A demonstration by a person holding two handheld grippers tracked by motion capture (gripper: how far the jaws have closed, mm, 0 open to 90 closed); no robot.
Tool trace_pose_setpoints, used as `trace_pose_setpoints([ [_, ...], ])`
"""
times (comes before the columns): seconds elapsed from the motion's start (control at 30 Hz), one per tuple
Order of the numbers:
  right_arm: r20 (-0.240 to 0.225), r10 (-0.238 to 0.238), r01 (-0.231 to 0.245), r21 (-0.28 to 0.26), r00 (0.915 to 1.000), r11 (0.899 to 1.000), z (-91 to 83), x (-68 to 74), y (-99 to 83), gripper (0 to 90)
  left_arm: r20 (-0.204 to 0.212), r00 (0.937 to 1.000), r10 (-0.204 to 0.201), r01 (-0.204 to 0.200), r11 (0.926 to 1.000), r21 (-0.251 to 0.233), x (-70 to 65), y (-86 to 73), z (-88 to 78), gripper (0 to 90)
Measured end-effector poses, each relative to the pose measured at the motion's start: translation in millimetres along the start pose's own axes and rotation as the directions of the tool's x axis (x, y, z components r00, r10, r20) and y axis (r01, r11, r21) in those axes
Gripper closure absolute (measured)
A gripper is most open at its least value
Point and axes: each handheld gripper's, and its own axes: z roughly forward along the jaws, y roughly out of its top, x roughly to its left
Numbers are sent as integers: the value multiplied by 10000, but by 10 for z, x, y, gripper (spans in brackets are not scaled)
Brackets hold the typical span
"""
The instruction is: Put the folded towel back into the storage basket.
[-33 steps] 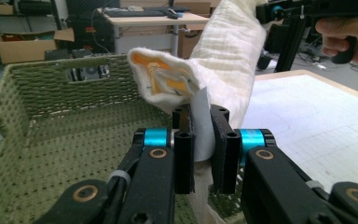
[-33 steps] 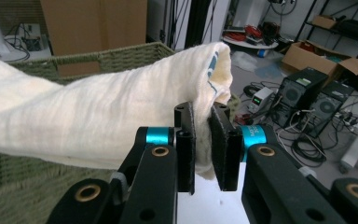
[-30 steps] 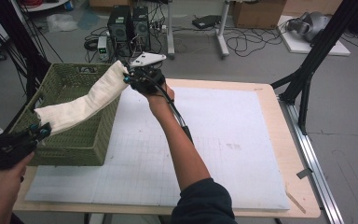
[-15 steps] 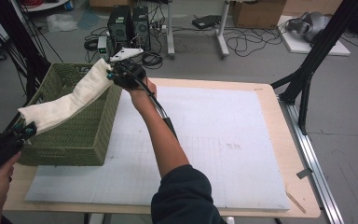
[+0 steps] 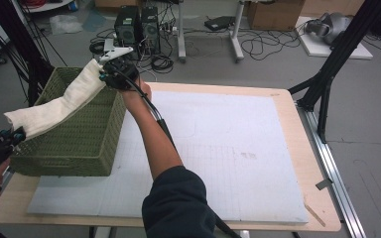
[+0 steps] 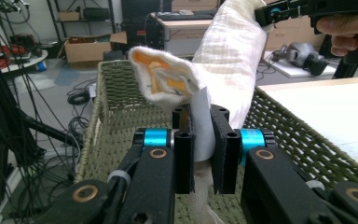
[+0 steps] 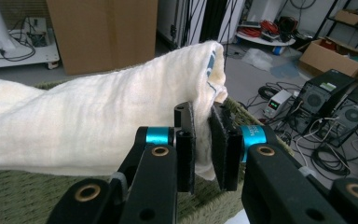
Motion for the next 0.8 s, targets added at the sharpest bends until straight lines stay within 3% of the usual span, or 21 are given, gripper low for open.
trace_pose_setpoints([
  [0.53, 105, -117, 115, 161, 9999, 9998, 254, 69, 81, 815, -414, 9991, 0, 7, 9999, 171, 106, -37, 55, 808],
  [0.8, 381, -120, 110, 250, 9992, 9996, 323, 64, 83, 814, -529, 9986, 62, -46, 9995, 306, 111, -48, 99, 804],
])
